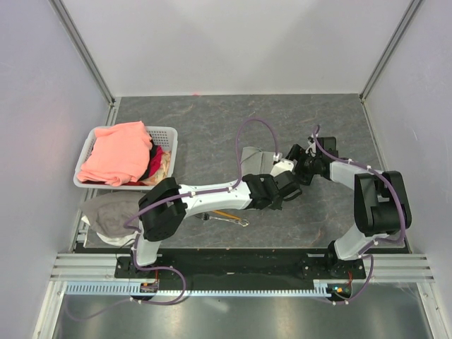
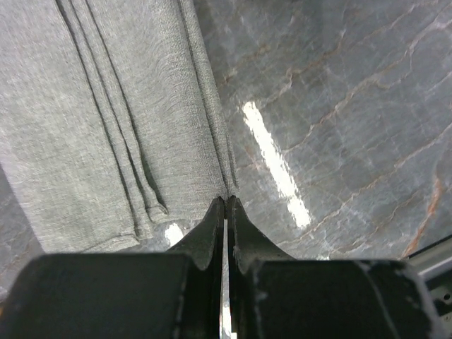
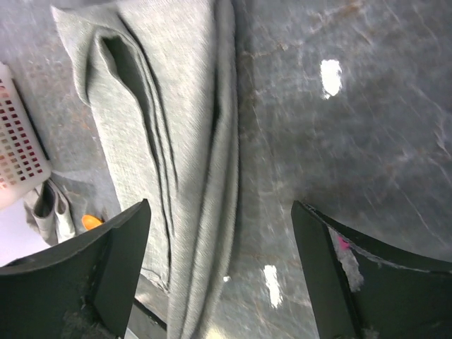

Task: Fold the napkin into a case and place the utensils inside
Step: Pick up the 2/3-rectangle-folded napkin.

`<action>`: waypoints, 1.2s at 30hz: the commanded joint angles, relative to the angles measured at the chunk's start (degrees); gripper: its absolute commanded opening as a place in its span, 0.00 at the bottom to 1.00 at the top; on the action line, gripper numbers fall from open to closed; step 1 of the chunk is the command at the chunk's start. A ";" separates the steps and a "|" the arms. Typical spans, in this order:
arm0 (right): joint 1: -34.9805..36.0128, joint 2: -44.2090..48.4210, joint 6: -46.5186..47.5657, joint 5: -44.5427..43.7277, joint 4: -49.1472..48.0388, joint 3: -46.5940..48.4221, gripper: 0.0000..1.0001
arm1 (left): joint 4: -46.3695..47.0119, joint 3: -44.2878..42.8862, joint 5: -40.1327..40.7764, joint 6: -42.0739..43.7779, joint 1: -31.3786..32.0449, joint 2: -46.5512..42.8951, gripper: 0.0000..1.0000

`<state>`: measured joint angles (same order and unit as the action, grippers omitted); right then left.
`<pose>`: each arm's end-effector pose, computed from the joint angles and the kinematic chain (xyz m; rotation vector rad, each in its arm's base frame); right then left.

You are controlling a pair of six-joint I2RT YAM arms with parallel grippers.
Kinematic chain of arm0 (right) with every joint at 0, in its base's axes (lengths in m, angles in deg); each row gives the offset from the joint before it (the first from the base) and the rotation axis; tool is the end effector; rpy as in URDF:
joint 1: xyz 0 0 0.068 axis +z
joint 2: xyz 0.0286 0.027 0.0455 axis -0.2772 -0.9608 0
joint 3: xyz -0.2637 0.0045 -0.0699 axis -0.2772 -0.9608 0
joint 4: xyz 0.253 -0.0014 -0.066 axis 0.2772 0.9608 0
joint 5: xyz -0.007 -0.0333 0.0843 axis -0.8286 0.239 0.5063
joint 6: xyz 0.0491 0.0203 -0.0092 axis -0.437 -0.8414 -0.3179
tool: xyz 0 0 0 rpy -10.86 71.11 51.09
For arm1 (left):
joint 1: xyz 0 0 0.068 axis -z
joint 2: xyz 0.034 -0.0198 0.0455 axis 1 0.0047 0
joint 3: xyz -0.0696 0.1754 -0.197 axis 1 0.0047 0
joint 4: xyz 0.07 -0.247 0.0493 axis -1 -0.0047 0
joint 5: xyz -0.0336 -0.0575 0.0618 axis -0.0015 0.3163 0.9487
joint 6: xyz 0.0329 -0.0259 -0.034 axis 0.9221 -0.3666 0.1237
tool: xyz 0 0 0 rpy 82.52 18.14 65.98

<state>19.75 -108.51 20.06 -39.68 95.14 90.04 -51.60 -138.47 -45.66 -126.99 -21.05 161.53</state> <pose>0.3047 0.0366 0.1523 0.4655 2.5324 0.8897 0.1687 -0.3965 0.2154 0.5150 2.4311 -0.3270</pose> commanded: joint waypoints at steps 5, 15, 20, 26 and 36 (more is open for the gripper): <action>1.52 -1.58 -2.41 0.84 -6.17 -0.40 0.85 | 3.25 0.89 -1.81 -0.54 -0.75 -5.34 0.02; 1.61 -4.22 -1.62 1.46 -6.17 0.73 0.71 | 3.43 1.41 -2.60 -0.19 -1.45 -7.71 0.02; 1.52 -4.57 -1.00 0.85 -6.09 1.96 0.66 | 3.34 1.59 -2.78 0.34 -1.62 -8.77 0.02; 1.44 -5.89 -0.83 -0.03 -6.17 3.90 0.63 | 3.52 2.56 -3.57 0.16 -1.71 -9.21 0.02; 1.53 -8.26 1.10 -2.93 -6.17 6.80 0.51 | 4.66 4.23 -5.59 -0.37 -1.71 -9.48 0.02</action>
<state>21.13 -115.63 18.92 -40.23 89.85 94.04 -49.39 -134.84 -50.14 -127.01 -22.53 155.39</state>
